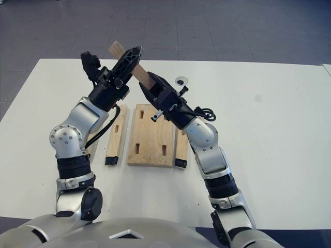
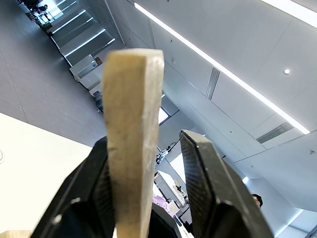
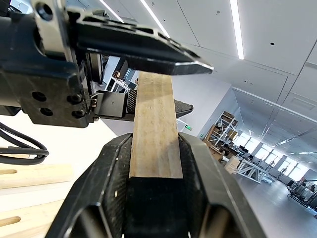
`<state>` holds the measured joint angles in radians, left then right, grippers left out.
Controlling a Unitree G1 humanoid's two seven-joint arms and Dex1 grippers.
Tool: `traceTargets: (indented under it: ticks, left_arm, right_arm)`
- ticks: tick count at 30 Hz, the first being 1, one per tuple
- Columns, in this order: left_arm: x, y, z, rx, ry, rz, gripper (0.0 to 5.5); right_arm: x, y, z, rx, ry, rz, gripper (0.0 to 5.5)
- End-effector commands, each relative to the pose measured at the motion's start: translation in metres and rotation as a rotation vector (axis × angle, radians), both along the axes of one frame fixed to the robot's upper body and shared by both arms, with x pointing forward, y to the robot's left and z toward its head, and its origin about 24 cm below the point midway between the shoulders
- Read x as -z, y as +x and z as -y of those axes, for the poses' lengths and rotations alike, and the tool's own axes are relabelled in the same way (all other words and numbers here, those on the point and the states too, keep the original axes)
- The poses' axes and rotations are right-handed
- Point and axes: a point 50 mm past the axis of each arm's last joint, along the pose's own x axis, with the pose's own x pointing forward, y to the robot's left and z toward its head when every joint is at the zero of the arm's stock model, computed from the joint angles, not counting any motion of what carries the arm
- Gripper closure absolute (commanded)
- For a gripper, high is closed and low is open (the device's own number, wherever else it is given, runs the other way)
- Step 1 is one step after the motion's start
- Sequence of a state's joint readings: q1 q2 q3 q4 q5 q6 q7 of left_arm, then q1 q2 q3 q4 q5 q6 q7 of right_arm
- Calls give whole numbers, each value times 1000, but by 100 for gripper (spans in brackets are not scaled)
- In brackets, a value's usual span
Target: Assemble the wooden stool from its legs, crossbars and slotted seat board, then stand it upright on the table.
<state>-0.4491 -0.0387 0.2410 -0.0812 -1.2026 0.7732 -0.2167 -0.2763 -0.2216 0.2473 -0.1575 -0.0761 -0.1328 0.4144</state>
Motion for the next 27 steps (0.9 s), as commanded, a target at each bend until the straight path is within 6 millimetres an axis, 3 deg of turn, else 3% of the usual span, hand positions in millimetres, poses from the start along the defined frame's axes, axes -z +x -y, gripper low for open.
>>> traceTargets:
  ticks: [1, 5, 12, 20, 22, 27]
  left_arm:
    - [-6, 0, 2, 21, -16, 27, 440]
    - [-7, -1, -1, 14, -20, 40, 478]
    - [-6, 0, -3, 6, -9, 42, 486]
    - [2, 9, -8, -51, 13, -10, 486]
    - [2, 10, -8, -58, 14, -14, 497]
    - [2, 9, -7, -51, 10, -5, 508]
  right_arm:
    - [7, 7, 10, 75, -19, -40, 418]
    - [9, 6, 12, 75, -8, -61, 418]
    - [8, 7, 14, 80, 39, -100, 418]
    - [14, 7, 12, 146, -36, -40, 418]
    - [16, 6, 11, 144, -37, -51, 355]
    - [17, 6, 9, 128, -16, -87, 264]
